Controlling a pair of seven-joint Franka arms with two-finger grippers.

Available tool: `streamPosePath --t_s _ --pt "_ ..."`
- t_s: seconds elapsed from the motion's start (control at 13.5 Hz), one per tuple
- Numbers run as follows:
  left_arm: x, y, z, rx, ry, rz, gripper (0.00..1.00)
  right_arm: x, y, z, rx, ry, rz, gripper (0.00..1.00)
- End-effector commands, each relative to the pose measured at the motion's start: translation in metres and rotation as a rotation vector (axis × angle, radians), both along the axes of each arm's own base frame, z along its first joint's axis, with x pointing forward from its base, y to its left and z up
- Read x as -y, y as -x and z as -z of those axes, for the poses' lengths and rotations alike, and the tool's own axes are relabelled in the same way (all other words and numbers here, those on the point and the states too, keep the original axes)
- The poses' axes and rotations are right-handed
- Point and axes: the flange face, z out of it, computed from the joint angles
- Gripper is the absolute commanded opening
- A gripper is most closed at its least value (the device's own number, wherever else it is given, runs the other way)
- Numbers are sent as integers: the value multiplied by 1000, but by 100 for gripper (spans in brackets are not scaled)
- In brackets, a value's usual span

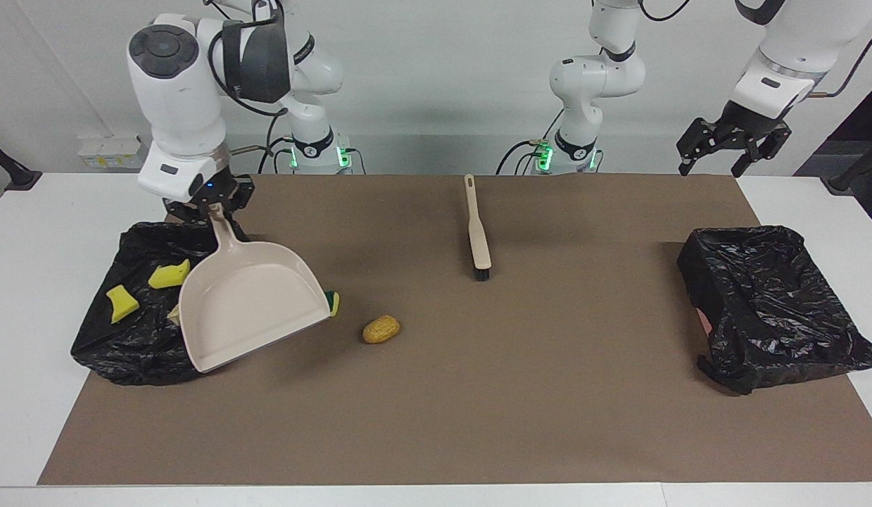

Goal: Sweep and dump trash in bin
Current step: 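Carry the empty dustpan back toward the table middle with the right gripper, then lower the dustpan at the middle, open the right gripper and withdraw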

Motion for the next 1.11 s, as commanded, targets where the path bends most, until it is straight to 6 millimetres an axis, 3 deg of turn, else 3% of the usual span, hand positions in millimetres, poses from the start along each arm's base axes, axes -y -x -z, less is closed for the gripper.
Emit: streamPosePath --t_s 0.0,0.3,0.45,0.82,1.04 --pt "6 2 -6 -8 -3 -15 100 -59 -3 19 37 -101 197 0" --pt "5 10 -9 18 12 -32 100 -177 -8 71 60 -159 360 0" --pt "6 10 -10 18 11 -27 100 -220 -9 100 41 -167 412 0" --pt "2 9 -12 24 11 -41 100 -311 -29 169 70 -189 468 0" --pt "6 9 -11 22 12 -39 100 -340 -30 193 95 -202 454 0"
